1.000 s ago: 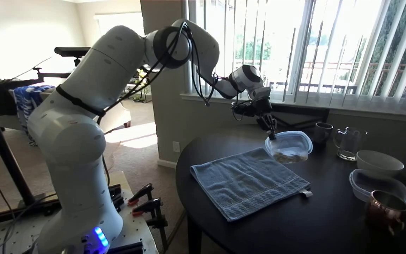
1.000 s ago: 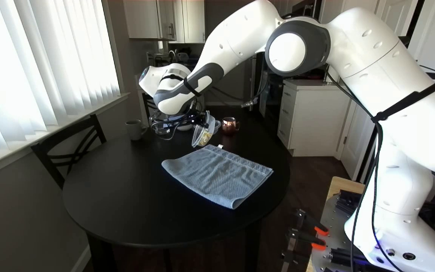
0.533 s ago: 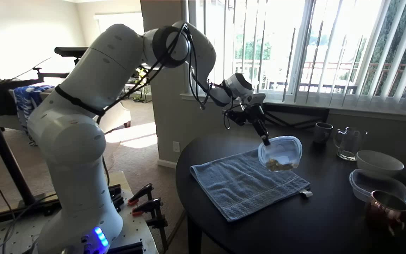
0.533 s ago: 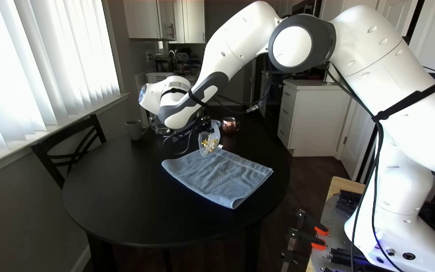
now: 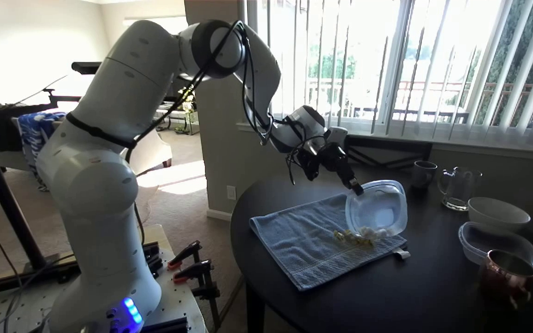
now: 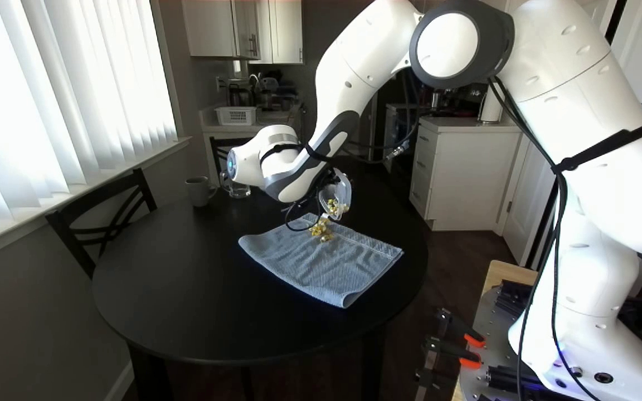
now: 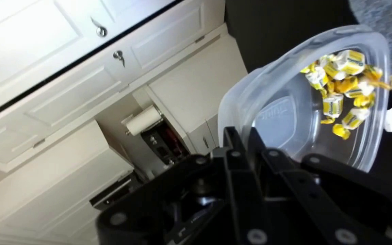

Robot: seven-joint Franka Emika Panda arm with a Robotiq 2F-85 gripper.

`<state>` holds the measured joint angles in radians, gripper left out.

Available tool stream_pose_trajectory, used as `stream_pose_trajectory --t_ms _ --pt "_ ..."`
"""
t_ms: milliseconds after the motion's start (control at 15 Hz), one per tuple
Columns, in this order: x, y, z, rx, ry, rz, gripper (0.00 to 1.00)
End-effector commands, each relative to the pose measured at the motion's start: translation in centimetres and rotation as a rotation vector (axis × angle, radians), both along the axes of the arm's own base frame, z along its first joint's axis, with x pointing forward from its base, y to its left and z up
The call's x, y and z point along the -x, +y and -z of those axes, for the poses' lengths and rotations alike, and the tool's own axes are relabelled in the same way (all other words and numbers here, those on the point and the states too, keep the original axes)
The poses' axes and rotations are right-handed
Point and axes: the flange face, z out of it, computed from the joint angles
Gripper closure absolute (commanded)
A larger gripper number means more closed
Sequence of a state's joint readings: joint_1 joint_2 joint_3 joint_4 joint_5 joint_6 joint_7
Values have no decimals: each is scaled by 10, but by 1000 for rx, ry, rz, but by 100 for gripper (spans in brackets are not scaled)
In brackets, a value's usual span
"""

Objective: Pour the contents in the container on the towel

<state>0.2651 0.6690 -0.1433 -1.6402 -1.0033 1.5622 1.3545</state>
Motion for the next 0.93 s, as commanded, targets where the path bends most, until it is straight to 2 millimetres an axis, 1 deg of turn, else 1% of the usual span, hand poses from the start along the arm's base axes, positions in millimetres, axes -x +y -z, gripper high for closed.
stream_pose_trajectory --t_ms 0,133,267,400,533,667,867 --pt "22 11 -20 45 50 -188 95" --pt "29 29 -35 72 37 -293 95" --pt "33 40 -54 115 39 -394 95" --pt "32 39 -74 179 49 -488 95" --pt "30 30 -86 247 58 -579 95" --pt "28 23 -93 299 21 -684 95" --pt "23 17 -97 305 -110 -775 95"
